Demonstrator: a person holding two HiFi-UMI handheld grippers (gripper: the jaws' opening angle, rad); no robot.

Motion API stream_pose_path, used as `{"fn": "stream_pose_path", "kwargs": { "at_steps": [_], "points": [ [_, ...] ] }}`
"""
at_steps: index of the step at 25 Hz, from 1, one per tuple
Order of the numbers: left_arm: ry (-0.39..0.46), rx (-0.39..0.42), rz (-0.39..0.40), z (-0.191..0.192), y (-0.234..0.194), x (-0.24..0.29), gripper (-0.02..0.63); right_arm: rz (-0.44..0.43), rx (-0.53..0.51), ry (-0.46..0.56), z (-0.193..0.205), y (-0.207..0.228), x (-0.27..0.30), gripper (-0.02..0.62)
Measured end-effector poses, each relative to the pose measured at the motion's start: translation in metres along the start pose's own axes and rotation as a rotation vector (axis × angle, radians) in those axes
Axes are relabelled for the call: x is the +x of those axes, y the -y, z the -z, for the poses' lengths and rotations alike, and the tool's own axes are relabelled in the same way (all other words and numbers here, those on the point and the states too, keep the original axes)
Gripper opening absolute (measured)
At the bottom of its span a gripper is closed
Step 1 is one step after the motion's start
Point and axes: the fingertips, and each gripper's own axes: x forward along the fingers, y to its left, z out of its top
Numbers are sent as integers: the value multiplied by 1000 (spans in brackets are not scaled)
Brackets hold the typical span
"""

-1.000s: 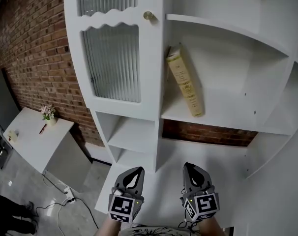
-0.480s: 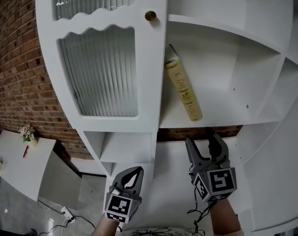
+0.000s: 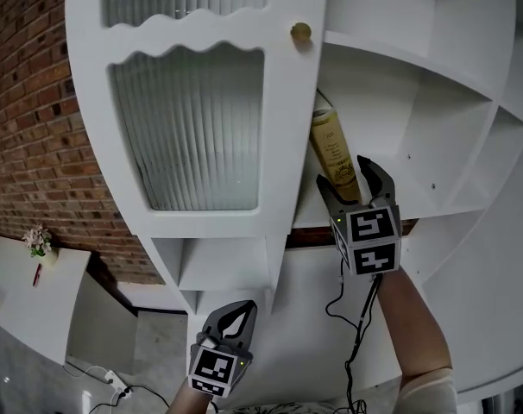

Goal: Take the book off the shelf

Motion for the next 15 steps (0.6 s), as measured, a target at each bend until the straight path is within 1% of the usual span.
{"fn": "stream_pose_path", "kwargs": {
  "at_steps": [3,5,9,10,11,12,15],
  "points": [
    [-9,-11,9,8,-4,-5,9,-11,-33,-41,-5,-7,16,319],
    [-16,-18,17,13,-8,-7,9,-3,-58,-67,-6,-12,25,319],
    [-28,-24,23,17,-13,-11,9,70,-73,-81,-11,-9,31,318],
    [-29,-26,25,18,-15,-13,9,95,-73,-82,-13,-5,32,309],
    [-31,-28,27,19,-17,-14,9,118,-75,-85,-14,-1,33,288],
    [-35,-31,28,20,-19,-16,9,133,-78,-89,-15,2,34,239],
    [-51,-38,19,26,-26,-22,9,145,-82,-88,-14,3,34,235]
  ]
}}
